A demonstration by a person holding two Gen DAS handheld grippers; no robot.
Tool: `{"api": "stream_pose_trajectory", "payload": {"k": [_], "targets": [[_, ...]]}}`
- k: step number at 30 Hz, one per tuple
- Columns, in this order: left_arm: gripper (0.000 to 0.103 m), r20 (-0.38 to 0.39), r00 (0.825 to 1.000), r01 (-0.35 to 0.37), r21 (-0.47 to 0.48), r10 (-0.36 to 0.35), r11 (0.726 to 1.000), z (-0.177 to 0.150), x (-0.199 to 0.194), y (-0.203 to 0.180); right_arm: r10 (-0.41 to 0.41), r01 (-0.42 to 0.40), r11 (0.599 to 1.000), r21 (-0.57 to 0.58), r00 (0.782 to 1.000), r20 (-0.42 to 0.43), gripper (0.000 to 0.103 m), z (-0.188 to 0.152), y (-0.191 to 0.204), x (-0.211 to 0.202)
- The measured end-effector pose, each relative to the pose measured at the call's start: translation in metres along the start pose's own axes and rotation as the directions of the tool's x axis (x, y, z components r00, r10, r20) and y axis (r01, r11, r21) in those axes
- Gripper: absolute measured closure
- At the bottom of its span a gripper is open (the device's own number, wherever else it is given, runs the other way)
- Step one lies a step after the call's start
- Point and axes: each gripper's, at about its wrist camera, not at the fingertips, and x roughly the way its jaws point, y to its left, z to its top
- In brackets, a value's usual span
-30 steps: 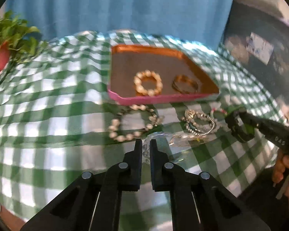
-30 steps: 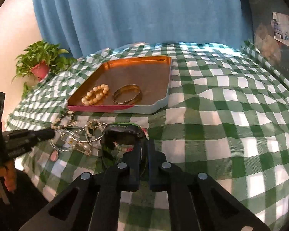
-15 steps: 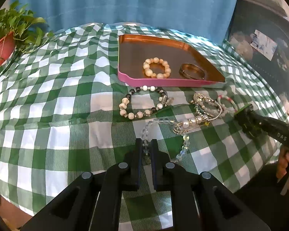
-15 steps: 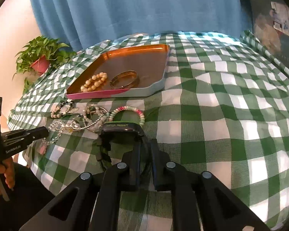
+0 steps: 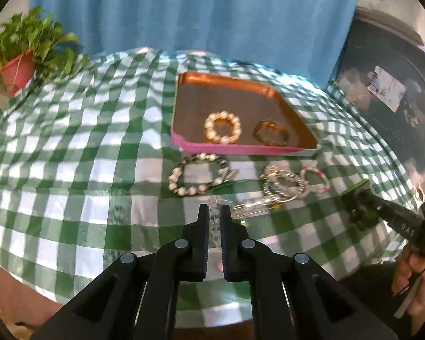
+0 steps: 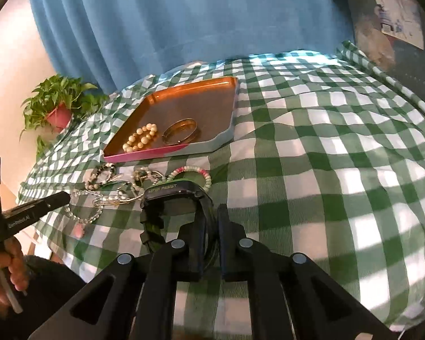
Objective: Organize jewelry
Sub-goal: 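Lift the black watch with the right tool toward the tray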
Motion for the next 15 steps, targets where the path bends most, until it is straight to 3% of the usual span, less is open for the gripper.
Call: {"api": "stream_pose_trajectory", "payload": {"k": [6, 15], "targets": [[0.095, 0.07, 0.996, 0.051, -0.034, -0.049, 0.998, 0.012, -0.044, -0.015, 0.028, -0.028, 1.0, 0.002, 0.999, 0.017, 0.096, -0.004, 0.019, -0.025], [0.095, 0.209, 0.975, 0.063, 0.062, -0.074, 0.996, 0.03, -0.131, -0.055, 0.04, -0.03, 0.997, -0.068, 0.989, 0.141, 0.096, 0.006, 0.061, -0.096]]}}
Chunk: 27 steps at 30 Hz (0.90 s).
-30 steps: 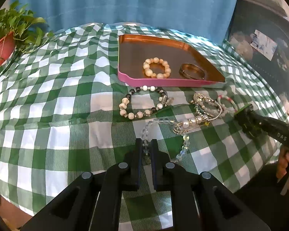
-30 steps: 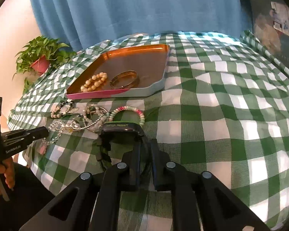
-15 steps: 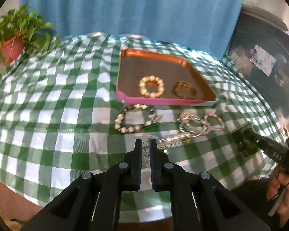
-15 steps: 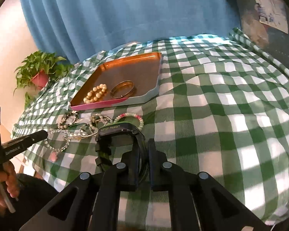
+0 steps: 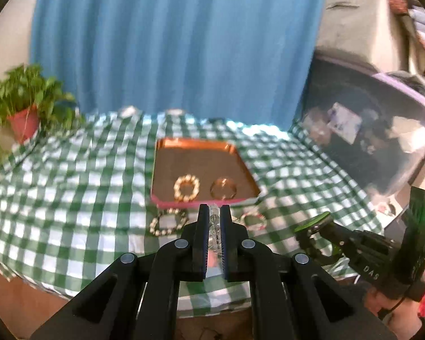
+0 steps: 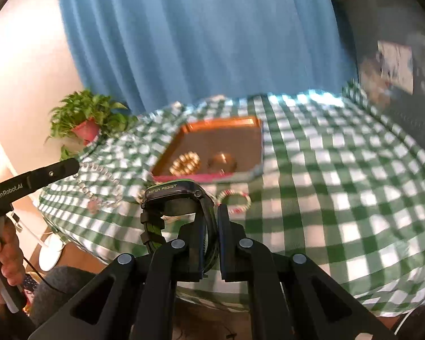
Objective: Organize jewelry
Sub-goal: 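Lift the black watch with the right tool toward the tray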
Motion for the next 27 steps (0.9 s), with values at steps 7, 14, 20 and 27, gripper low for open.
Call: {"api": "stream_pose_trajectory", "payload": {"k": [7, 14, 20, 27], "targets": [[0.095, 0.12, 0.99, 0.066, 0.057, -0.073, 0.996, 0.018, -0.065, -0.033, 0.028, -0.021, 0.999, -0.049, 0.988, 0.15, 0.096, 0.021, 0.032, -0.063], [0.095, 0.191, 0.972, 0.116, 0.121, -0.138, 0.986, 0.031, -0.098, -0.056, 0.068, -0.043, 0.993, -0.11, 0.971, 0.23, 0.096, 0.038, 0.055, -0.102], [0.095, 0.174, 0.971, 0.151, 0.099, -0.167, 0.984, 0.028, -0.083, -0.046, 0.068, -0.041, 0.991, -0.128, 0.974, 0.214, 0.096, 0.039, 0.066, -0.093], [0.095, 0.097, 0.979, 0.165, 0.127, -0.178, 0.978, 0.028, -0.037, -0.044, 0.059, -0.047, 0.996, -0.072, 0.983, 0.172, 0.096, 0.035, 0.054, -0.066]]}}
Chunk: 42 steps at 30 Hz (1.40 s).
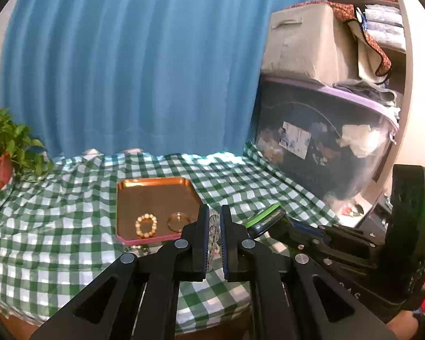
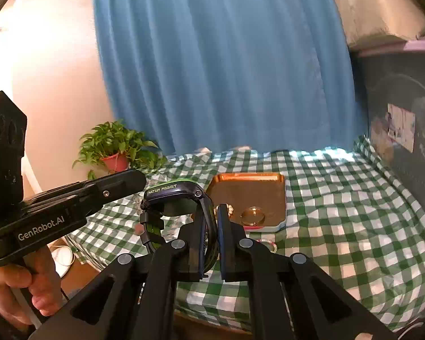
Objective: Organize jewelry
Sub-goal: 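Lift the black watch with the right tool toward the tray, then lower the watch into the tray and open the right tool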
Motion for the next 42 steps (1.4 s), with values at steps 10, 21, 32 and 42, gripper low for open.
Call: {"api": "stream_pose_trajectory", "payload": {"k": [10, 21, 32, 42], "targets": [[0.095, -0.024, 0.999, 0.041, -0.035, -0.042, 0.999, 0.001, 0.068, 0.027, -0.016, 0.017, 1.0, 0.013, 0.998, -0.058, 0.096, 0.004, -0.029, 0.064], [0.095, 0.048, 0.995, 0.088, -0.124, -0.083, 0.988, 0.04, 0.121, 0.104, 0.001, 0.003, 0.998, 0.055, 0.998, -0.062, 0.096, 0.033, -0.064, 0.142], [0.095, -0.077, 0.993, 0.064, -0.271, -0.088, 0.96, 0.014, 0.223, 0.187, -0.008, 0.012, 0.999, 0.031, 0.994, -0.107, 0.096, 0.04, -0.077, 0.234], [0.095, -0.191, 0.982, -0.065, -0.318, 0.003, 0.946, -0.023, 0.273, 0.226, -0.028, 0.052, 0.993, 0.107, 0.977, -0.211, 0.096, 0.004, -0.127, 0.288]]}}
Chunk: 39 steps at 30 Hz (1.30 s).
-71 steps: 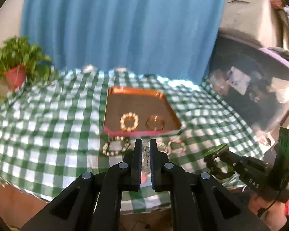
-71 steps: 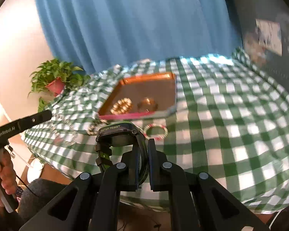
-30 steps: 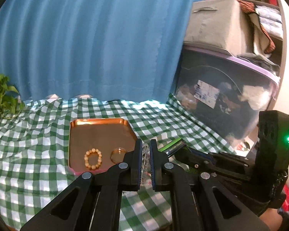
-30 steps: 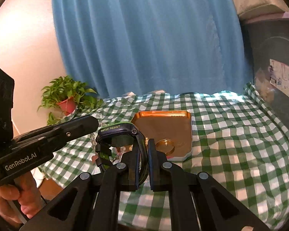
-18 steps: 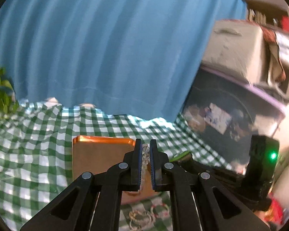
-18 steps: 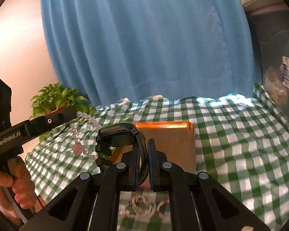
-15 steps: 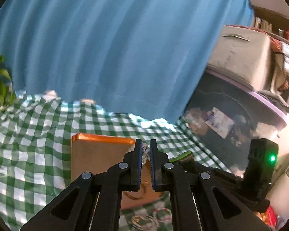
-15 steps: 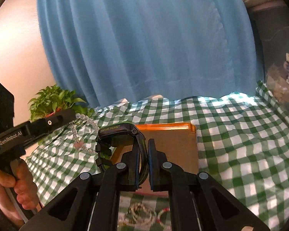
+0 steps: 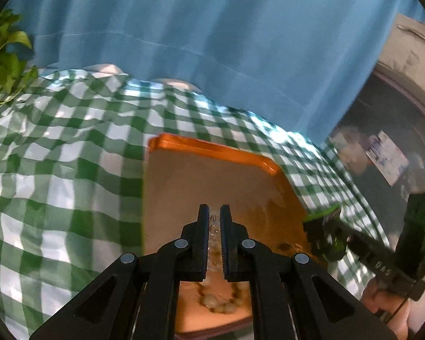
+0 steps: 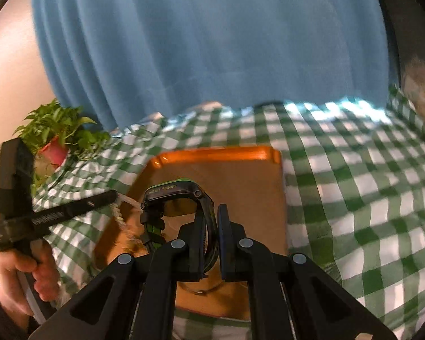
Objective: Organize jewelry
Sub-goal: 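Lower the watch into the tray and open the right tool, then withdraw both tools from the tray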
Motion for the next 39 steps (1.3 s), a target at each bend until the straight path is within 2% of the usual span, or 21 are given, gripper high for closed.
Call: {"api": "stream_pose_trajectory", "payload": {"k": [4, 6, 9, 13, 16, 17, 19, 20, 21, 23, 25, 26, 28, 30, 34, 36, 39], "targets": [[0.095, 0.004, 0.999, -0.032, -0.016, 0.033, 0.999, 0.002, 0.008, 0.011, 0.002, -0.001, 1.0, 0.019, 0.999, -0.043, 0.096, -0.002, -0.009, 0.019], [0.095, -0.017, 0.996, -0.09, 0.009, 0.09, 0.996, -0.001, 0.02, 0.013, 0.004, -0.003, 1.0, 0.02, 0.998, -0.056, 0.096, -0.001, -0.01, 0.027], [0.095, -0.049, 0.989, -0.139, 0.033, 0.14, 0.99, -0.007, 0.033, 0.016, 0.003, 0.0, 0.999, 0.034, 0.996, -0.088, 0.096, -0.004, -0.012, 0.038], [0.095, -0.079, 0.982, -0.168, 0.045, 0.172, 0.985, -0.012, 0.038, 0.019, -0.009, 0.016, 0.998, 0.055, 0.993, -0.117, 0.096, -0.008, -0.015, 0.047], [0.095, -0.072, 0.975, -0.2, 0.108, 0.208, 0.974, -0.014, 0.036, 0.011, -0.018, 0.024, 0.999, 0.048, 0.993, -0.113, 0.094, -0.008, -0.014, 0.047], [0.095, -0.062, 0.971, -0.22, 0.137, 0.23, 0.966, -0.014, 0.034, 0.006, -0.026, 0.031, 0.999, 0.041, 0.993, -0.111, 0.09, -0.008, -0.013, 0.046], [0.093, -0.046, 0.963, -0.253, 0.189, 0.266, 0.949, -0.017, 0.031, -0.003, -0.04, 0.043, 0.999, 0.026, 0.994, -0.103, 0.089, -0.008, -0.011, 0.044], [0.093, -0.051, 0.961, -0.255, 0.209, 0.271, 0.944, -0.018, 0.03, -0.006, -0.043, 0.046, 0.999, 0.027, 0.994, -0.099, 0.083, -0.008, -0.012, 0.043], [0.092, -0.057, 0.961, -0.252, 0.226, 0.271, 0.941, -0.02, 0.03, -0.009, -0.046, 0.049, 0.998, 0.029, 0.994, -0.098, 0.065, -0.008, -0.013, 0.041], [0.089, -0.075, 0.96, -0.245, 0.239, 0.27, 0.94, -0.024, 0.03, -0.011, -0.041, 0.043, 0.999, 0.026, 0.995, -0.089, 0.044, -0.01, -0.013, 0.038], [0.076, -0.082, 0.96, -0.243, 0.232, 0.268, 0.942, -0.028, 0.029, -0.012, -0.048, 0.049, 0.999, 0.003, 0.995, -0.083, 0.043, -0.011, -0.01, 0.033], [0.073, -0.088, 0.962, -0.233, 0.226, 0.258, 0.946, -0.031, 0.027, -0.013, -0.059, 0.058, 0.998, -0.015, 0.995, -0.079, 0.041, -0.012, -0.009, 0.03], [0.062, -0.092, 0.965, -0.224, 0.207, 0.247, 0.952, -0.036, 0.02, -0.018, -0.068, 0.065, 0.997, -0.043, 0.995, -0.07, 0.031, -0.015, -0.006, 0.023], [0.054, -0.082, 0.967, -0.224, 0.186, 0.242, 0.957, -0.041, 0.006, -0.025, -0.058, 0.054, 0.997, -0.052, 0.996, -0.068, 0.011, -0.02, -0.003, 0.014], [0.04, -0.043, 0.973, -0.218, 0.167, 0.228, 0.961, -0.053, -0.029, -0.046, -0.039, 0.039, 0.999, -0.009, 0.997, -0.074, 0.007, -0.035, 0.006, -0.009], [0.037, -0.029, 0.976, -0.208, 0.177, 0.217, 0.962, -0.062, -0.048, -0.061, -0.043, 0.04, 0.999, -0.033, 0.995, -0.085, 0.003, -0.044, 0.017, -0.023], [0.036, -0.032, 0.978, -0.198, 0.179, 0.206, 0.964, -0.078, -0.074, -0.082, -0.089, 0.082, 0.994, -0.074, 0.992, -0.085, 0.003, -0.063, 0.034, -0.054]]}}
